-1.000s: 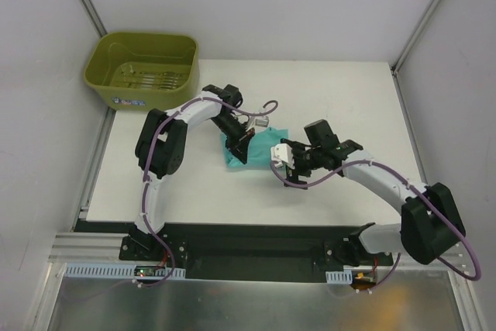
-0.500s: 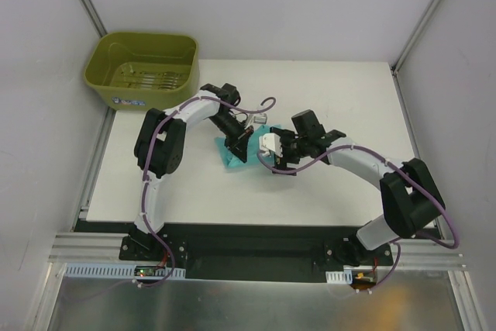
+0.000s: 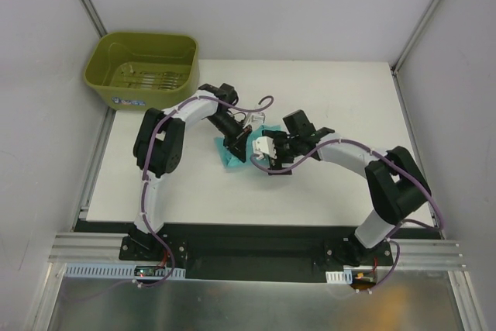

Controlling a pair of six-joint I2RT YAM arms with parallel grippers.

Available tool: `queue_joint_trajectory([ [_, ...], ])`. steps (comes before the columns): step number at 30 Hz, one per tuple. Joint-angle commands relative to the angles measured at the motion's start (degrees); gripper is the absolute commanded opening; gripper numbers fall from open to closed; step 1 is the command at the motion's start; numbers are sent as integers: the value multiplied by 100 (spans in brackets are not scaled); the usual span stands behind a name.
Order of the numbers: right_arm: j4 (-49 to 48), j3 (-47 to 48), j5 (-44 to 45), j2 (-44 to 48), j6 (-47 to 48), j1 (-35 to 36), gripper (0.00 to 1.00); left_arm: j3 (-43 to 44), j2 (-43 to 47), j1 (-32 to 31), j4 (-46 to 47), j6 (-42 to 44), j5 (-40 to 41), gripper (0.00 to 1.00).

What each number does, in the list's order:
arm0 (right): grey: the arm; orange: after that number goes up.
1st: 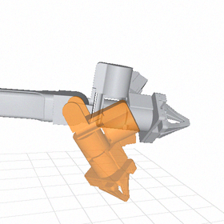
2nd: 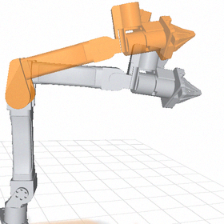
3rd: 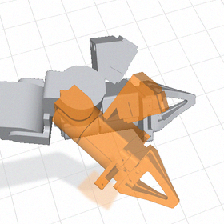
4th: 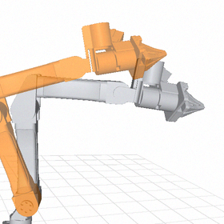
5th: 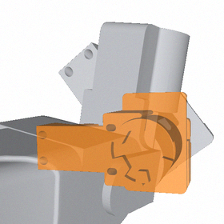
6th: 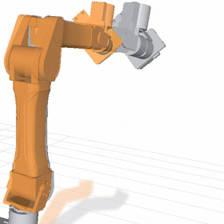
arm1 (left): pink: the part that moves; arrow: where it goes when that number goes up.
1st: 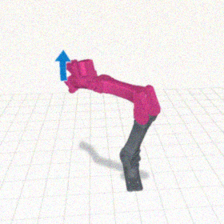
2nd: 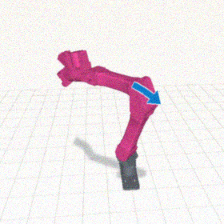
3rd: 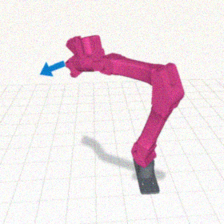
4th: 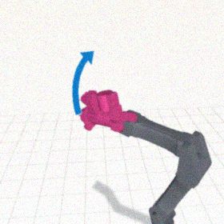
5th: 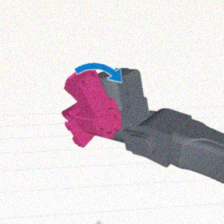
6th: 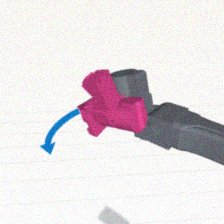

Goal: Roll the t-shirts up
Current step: Roll the T-shirt to the center of the board.

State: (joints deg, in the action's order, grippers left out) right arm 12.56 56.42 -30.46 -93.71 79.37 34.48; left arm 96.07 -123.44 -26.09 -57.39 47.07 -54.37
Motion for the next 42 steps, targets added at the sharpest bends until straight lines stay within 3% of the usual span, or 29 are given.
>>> queue_joint_trajectory([
  [1,-130,124,-198,-217,447,111,99,-71,171,139,-124,110,-425,0],
  [2,-252,97,-171,-253,465,129,93,-88,180,174,-132,110,-451,0],
  [3,-297,79,-101,-288,509,138,79,-97,197,191,-133,92,-469,0],
  [5,-542,44,22,-428,439,156,62,-141,293,262,-133,92,-478,0],
  [6,-552,62,109,-498,430,156,46,-167,337,279,-115,109,-426,3],
  [7,-553,97,154,-551,386,156,39,-307,477,297,-54,83,-347,9],
  [8,-535,210,189,-665,351,156,34,-439,583,315,94,-21,-259,24],
  [10,-491,342,216,-736,255,147,24,-1025,1038,323,691,-49,47,32],
  [12,-202,597,189,-850,219,147,21,-1528,1426,332,1288,-224,364,43],
  [15,325,974,85,-990,175,121,19,-2267,2068,332,2125,-102,761,49],
  [23,1398,1775,5,-1307,-150,85,19,-3594,3255,323,4056,-286,1314,55],
  [27,1653,1969,-100,-1413,-238,68,19,-4253,3808,323,4928,-436,2253,55],
  [31,1942,2232,-215,-1527,-545,24,18,-4947,4685,323,5343,-444,2737,55],
  [34,2136,2452,-312,-1641,-677,-20,18,-5264,5215,210,5369,-95,2607,55],
  [42,2971,3347,-716,-2168,-915,-169,18,-5186,5032,-493,5369,802,2440,61],
])
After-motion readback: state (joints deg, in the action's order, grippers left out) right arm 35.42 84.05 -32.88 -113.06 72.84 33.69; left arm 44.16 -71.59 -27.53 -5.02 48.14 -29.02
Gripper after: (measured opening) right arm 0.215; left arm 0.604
